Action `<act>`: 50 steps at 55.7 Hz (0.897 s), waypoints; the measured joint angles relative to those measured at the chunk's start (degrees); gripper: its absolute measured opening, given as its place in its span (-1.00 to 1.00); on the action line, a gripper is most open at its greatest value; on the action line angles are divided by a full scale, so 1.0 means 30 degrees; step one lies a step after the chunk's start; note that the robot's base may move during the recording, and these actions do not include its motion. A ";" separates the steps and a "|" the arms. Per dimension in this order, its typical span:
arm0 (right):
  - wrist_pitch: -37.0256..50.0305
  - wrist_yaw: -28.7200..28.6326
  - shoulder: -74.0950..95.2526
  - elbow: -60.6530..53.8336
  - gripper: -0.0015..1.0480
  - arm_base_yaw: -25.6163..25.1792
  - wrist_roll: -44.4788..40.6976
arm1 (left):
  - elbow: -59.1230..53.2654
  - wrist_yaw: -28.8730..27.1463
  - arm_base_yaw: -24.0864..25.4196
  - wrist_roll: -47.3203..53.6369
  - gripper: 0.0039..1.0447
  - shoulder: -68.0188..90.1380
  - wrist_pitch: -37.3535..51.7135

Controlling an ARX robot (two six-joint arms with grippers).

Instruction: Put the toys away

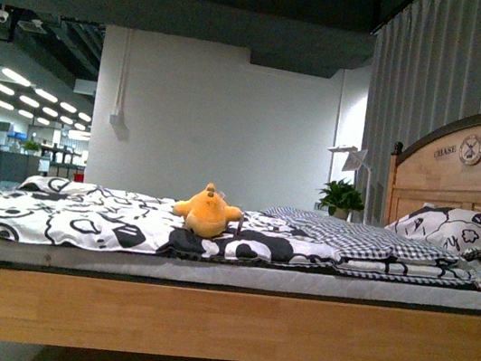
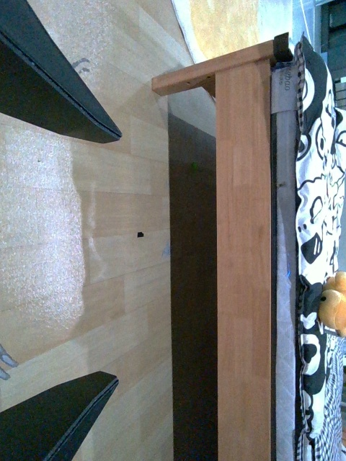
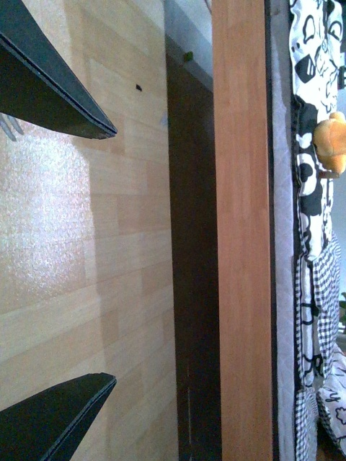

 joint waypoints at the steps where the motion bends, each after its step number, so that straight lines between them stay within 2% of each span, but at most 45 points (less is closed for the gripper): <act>1: 0.0000 0.0000 0.0000 0.0000 0.87 0.0000 0.0000 | 0.0000 0.0000 0.0000 0.0000 0.88 0.0000 0.0000; 50: 0.0000 0.0000 0.0000 0.0000 0.87 0.0000 0.0000 | 0.0000 0.0000 0.0000 -0.0007 0.88 0.0000 0.0000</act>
